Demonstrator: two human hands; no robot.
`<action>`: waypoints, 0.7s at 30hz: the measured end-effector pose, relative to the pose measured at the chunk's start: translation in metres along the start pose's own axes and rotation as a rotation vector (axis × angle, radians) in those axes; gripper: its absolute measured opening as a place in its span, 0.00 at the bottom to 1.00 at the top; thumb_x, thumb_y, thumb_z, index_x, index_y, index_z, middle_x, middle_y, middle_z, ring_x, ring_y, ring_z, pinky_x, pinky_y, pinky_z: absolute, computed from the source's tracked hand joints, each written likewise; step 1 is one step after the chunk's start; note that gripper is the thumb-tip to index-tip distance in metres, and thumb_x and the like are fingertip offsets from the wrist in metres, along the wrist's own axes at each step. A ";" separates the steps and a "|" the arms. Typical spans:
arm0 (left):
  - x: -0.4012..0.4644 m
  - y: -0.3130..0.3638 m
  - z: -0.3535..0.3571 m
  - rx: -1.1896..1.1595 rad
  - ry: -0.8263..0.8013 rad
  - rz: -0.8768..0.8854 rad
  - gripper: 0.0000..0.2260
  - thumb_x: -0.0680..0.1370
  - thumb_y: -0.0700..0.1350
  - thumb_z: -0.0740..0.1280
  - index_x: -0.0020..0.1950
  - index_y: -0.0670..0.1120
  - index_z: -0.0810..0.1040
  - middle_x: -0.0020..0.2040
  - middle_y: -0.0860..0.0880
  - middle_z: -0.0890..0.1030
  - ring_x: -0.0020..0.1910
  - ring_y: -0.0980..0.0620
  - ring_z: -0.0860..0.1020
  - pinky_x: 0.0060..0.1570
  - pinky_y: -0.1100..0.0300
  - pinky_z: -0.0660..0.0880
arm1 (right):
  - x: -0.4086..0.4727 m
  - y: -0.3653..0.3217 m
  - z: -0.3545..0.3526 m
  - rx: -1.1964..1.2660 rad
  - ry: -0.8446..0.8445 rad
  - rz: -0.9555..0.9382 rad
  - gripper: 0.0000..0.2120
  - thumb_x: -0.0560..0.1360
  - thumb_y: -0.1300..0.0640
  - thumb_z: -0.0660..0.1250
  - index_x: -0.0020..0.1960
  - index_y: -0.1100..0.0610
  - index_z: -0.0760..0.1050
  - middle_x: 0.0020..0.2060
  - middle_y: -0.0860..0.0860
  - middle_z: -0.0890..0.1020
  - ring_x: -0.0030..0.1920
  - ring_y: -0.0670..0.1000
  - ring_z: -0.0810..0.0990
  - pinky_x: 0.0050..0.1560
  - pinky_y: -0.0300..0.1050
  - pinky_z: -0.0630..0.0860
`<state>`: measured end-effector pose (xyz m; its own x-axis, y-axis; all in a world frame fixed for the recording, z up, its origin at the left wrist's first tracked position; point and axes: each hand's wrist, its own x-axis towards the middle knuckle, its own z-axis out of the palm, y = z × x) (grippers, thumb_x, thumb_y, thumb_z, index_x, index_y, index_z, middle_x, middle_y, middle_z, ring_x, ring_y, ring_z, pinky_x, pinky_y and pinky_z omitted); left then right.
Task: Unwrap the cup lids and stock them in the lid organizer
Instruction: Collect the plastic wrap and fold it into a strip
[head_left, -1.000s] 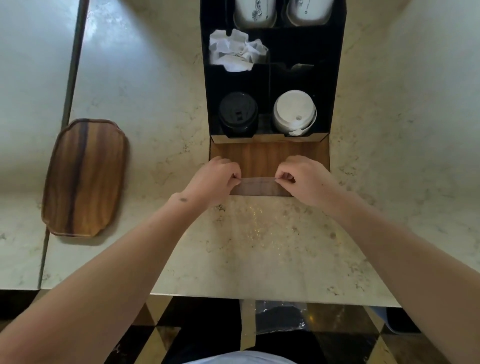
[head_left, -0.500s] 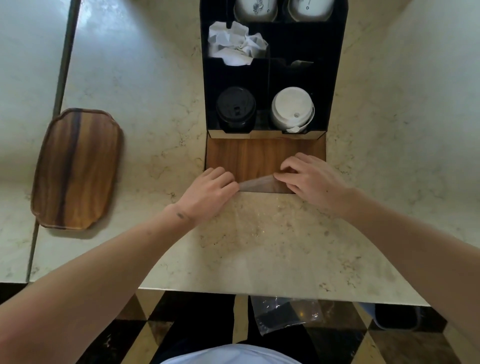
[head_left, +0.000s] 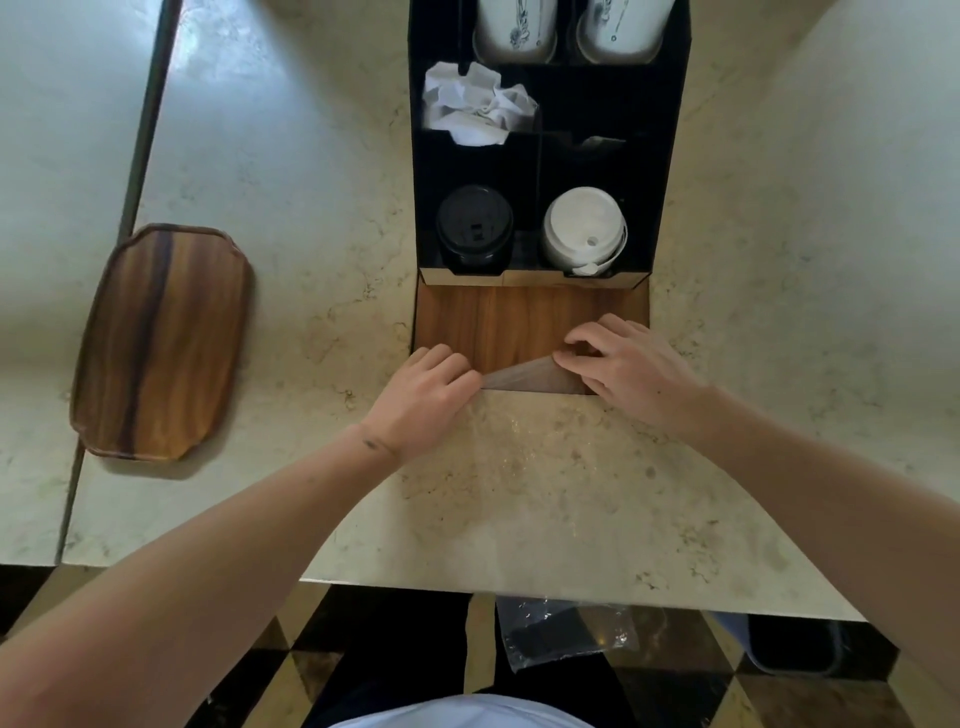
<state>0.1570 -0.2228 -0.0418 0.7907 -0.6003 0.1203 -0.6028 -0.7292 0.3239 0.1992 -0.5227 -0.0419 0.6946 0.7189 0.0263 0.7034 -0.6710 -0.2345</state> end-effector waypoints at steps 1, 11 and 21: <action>0.000 -0.002 -0.001 0.017 -0.012 0.018 0.06 0.73 0.31 0.75 0.47 0.39 0.83 0.42 0.43 0.82 0.40 0.42 0.78 0.40 0.47 0.77 | 0.000 0.000 -0.001 -0.016 -0.007 -0.004 0.14 0.76 0.65 0.71 0.61 0.59 0.83 0.56 0.57 0.81 0.50 0.58 0.79 0.45 0.57 0.80; 0.008 0.012 -0.006 -0.054 -0.039 -0.264 0.08 0.79 0.45 0.71 0.45 0.42 0.87 0.48 0.44 0.82 0.45 0.43 0.76 0.44 0.47 0.78 | 0.013 -0.026 -0.015 0.070 -0.030 0.199 0.11 0.80 0.50 0.69 0.53 0.56 0.86 0.52 0.52 0.82 0.50 0.54 0.78 0.49 0.53 0.78; 0.044 0.009 -0.006 -0.215 -0.262 -0.570 0.09 0.78 0.46 0.72 0.57 0.48 0.79 0.49 0.52 0.76 0.55 0.48 0.72 0.56 0.53 0.74 | 0.033 -0.018 -0.015 0.348 -0.165 0.394 0.02 0.75 0.55 0.74 0.47 0.51 0.81 0.42 0.45 0.77 0.47 0.49 0.76 0.46 0.44 0.73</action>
<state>0.1868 -0.2538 -0.0274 0.9110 -0.2194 -0.3491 -0.0411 -0.8908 0.4526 0.2117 -0.4890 -0.0226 0.8427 0.4628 -0.2751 0.2835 -0.8158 -0.5041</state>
